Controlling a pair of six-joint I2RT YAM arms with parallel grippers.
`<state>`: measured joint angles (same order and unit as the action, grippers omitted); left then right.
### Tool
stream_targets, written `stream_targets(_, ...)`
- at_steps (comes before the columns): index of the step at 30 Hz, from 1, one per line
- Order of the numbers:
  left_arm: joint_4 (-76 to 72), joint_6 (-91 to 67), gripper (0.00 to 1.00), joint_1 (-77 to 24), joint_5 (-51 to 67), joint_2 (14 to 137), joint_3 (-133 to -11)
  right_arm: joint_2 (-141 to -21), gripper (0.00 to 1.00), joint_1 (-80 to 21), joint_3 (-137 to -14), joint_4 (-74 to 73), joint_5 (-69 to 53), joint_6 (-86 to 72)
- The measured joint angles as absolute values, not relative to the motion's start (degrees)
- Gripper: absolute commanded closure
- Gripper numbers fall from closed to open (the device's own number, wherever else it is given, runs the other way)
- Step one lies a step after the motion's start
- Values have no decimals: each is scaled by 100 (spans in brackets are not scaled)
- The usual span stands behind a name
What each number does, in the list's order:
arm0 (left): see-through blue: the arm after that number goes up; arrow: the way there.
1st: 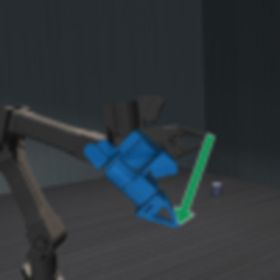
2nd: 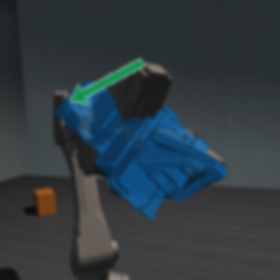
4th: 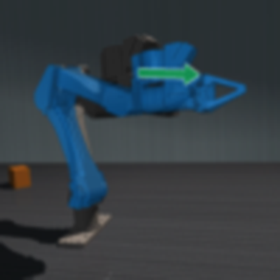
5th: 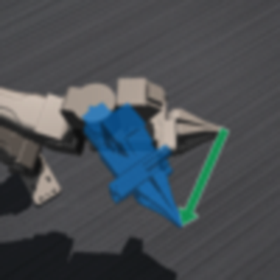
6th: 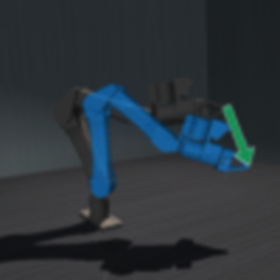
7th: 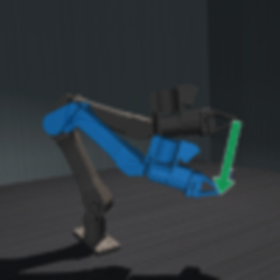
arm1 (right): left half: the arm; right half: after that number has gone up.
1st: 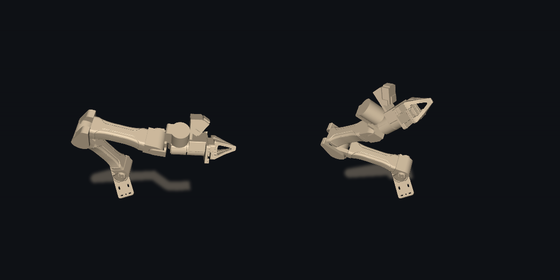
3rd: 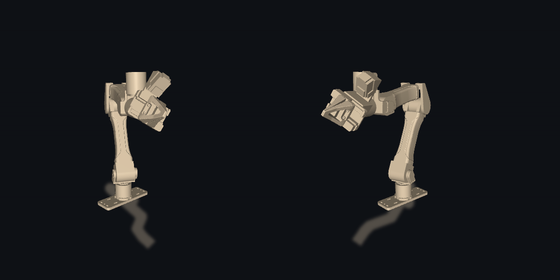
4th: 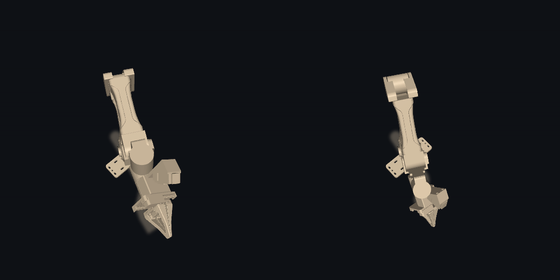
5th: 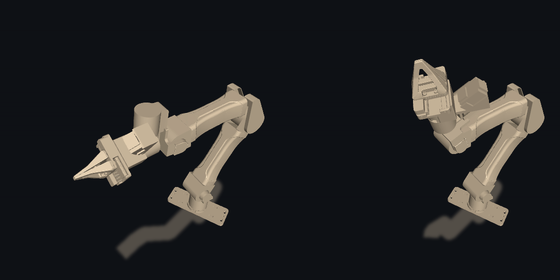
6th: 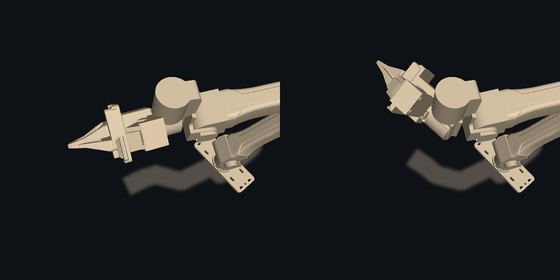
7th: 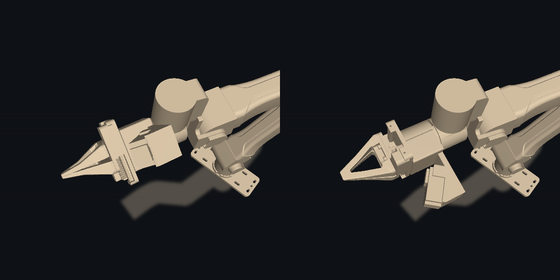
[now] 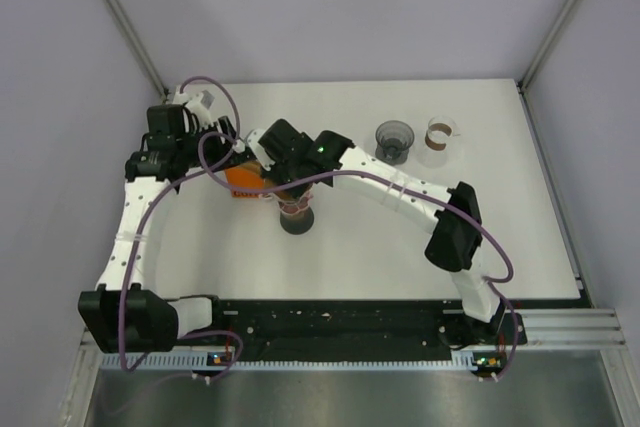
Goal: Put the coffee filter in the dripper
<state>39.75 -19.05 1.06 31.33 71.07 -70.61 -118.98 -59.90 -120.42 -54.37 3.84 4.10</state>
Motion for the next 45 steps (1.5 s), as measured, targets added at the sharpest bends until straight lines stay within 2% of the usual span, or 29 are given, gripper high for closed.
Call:
stream_targets(12,4047,-1778,36,224,3732,6799,-6827,-11889,100,-5881,-12042,-5387,-10,399)
stream_targets(18,4056,-1813,39,222,4112,6803,-6724,-11889,100,-5850,-12033,-5404,-14,364)
stream_targets(27,3079,-2644,37,242,4921,6799,-5671,-12022,100,-5754,-11955,-5387,-158,187)
stream_targets(33,2906,-2779,37,786,5459,6788,-5621,-12055,100,-5736,-11913,-5382,-189,117)
stream_targets(41,3059,-2510,29,974,5922,6657,-5601,-12055,100,-5719,-11891,-5341,-215,75)
stream_targets(45,3017,-2477,35,965,5841,6233,-5496,-12055,100,-5719,-11889,-5317,-255,86)
